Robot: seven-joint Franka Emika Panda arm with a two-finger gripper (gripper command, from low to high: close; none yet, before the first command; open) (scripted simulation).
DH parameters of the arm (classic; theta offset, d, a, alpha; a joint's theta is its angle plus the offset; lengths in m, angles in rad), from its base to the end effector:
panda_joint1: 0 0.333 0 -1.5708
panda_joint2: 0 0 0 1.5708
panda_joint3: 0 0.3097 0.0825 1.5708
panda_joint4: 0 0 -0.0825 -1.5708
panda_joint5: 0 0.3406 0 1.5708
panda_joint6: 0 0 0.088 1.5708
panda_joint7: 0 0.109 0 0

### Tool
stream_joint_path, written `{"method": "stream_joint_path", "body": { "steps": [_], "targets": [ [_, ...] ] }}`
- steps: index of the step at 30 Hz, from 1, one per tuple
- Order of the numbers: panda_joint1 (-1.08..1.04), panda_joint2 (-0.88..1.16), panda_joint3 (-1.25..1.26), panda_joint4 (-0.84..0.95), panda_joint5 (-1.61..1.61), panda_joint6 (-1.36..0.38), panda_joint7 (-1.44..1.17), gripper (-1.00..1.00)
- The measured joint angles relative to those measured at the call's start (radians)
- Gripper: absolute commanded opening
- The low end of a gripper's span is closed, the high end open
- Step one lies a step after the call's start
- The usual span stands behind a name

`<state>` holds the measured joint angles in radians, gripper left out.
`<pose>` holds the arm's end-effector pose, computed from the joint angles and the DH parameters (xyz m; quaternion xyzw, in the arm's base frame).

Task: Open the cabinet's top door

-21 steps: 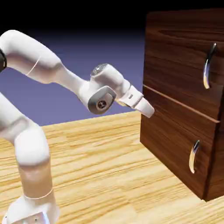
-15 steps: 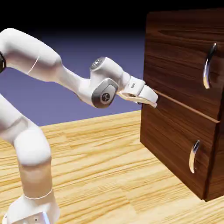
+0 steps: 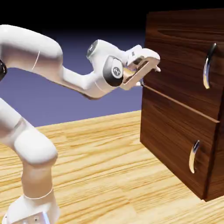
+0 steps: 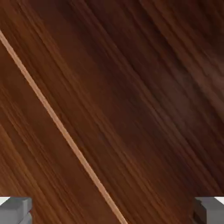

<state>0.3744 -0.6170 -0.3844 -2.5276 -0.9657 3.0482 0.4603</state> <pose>0.3697 0.0276 0.5951 0.8285 0.1550 0.5347 0.0605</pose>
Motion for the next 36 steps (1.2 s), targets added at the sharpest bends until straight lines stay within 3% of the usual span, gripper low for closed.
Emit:
{"method": "stream_joint_path", "body": {
  "steps": [36],
  "targets": [
    [0.587, -0.076, -0.623, 0.458, -1.566, 0.018, -0.455, 0.0]
  ]
}}
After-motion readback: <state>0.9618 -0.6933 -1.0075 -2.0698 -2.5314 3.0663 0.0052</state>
